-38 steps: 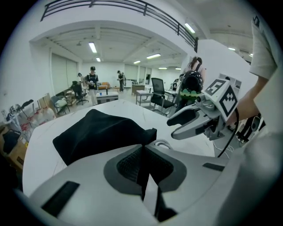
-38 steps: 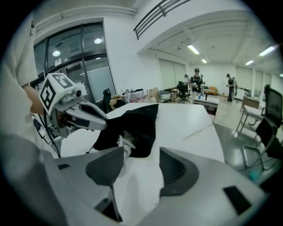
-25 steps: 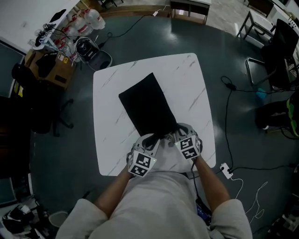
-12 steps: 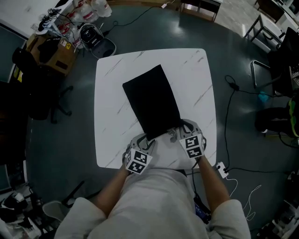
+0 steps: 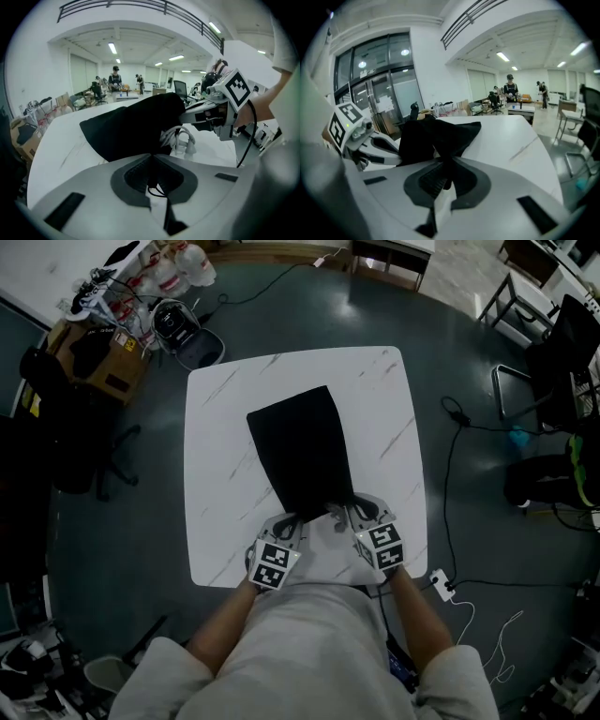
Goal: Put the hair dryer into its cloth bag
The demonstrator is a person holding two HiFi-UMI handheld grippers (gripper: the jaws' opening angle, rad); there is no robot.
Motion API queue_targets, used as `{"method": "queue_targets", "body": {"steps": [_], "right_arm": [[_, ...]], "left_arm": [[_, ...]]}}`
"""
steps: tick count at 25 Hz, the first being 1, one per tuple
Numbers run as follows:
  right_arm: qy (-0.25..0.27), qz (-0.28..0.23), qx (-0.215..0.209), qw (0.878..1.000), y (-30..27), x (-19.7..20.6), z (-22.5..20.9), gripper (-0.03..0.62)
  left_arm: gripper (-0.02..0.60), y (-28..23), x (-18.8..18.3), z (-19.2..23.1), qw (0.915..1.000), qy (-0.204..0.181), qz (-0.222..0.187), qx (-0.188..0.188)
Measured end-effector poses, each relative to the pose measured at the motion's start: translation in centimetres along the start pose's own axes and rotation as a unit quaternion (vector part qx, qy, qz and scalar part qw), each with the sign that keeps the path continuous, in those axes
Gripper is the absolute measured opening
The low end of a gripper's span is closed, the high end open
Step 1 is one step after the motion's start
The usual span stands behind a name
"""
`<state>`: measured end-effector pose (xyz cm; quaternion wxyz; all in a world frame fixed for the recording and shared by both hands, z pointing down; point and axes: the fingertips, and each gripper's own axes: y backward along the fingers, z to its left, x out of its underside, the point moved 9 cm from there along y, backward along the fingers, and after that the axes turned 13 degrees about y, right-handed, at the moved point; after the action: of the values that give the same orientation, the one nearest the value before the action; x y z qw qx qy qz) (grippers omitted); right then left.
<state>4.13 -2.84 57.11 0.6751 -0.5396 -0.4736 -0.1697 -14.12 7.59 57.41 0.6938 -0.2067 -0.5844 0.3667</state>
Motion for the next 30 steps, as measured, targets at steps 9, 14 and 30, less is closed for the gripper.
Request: {"method": "queue_targets", "body": {"steps": [9, 14, 30], "right_arm": [[0.017, -0.044, -0.017, 0.999, 1.9, -4.2, 1.2, 0.023], [0.015, -0.073, -0.017, 0.997, 2.8, -6.5, 1.6, 0.023], [0.003, -0.141, 0.012, 0.990, 6.7, -12.9, -0.7, 0.023]], "left_arm": [[0.014, 4.0, -6.2, 1.2, 0.9921, 0.011, -0.120, -0.036], [0.014, 5.6, -8.1, 1.8, 0.9869, 0.031, -0.152, -0.045], [0.014, 9.5, -13.3, 1.4, 0.9782, 0.046, -0.197, -0.045]]}}
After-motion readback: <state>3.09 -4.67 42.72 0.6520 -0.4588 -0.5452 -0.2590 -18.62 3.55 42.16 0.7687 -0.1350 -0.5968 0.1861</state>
